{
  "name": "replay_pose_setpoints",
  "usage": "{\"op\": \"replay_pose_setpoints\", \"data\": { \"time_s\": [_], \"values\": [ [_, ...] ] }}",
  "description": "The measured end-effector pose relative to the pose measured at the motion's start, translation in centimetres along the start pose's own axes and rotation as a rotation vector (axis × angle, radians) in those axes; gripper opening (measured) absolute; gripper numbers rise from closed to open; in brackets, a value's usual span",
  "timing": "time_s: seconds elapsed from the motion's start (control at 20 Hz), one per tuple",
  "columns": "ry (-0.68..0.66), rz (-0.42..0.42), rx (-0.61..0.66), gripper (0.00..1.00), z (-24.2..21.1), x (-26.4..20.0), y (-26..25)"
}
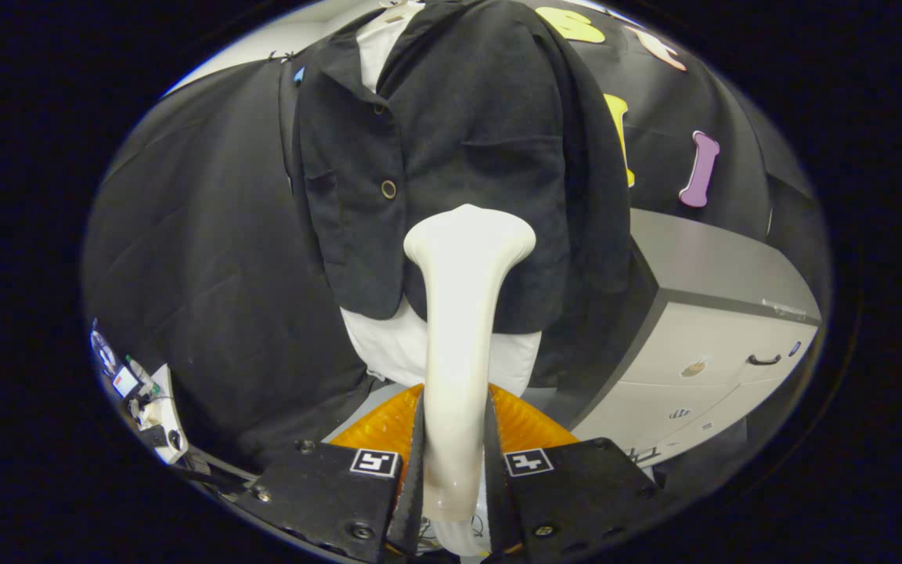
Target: Iron the clothes twice with a garment steamer, once on the left side and once on the right side.
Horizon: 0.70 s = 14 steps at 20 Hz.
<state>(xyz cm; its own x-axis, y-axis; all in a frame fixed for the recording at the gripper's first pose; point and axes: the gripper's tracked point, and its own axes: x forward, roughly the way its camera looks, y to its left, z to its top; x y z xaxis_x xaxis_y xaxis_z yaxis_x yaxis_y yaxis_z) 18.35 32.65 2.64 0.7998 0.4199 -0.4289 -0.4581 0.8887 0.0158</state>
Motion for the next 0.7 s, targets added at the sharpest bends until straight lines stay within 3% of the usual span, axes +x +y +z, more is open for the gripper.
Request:
{"op": "replay_pose_setpoints", "data": {
  "time_s": [0.4, 0.7],
  "values": [
    [0.036, 0.006, 0.011, 0.36, -1.7, 0.6, 0.0],
    [-0.05, 0.019, 0.007, 0.36, 2.4, -3.1, 1.3]
  ]
}}
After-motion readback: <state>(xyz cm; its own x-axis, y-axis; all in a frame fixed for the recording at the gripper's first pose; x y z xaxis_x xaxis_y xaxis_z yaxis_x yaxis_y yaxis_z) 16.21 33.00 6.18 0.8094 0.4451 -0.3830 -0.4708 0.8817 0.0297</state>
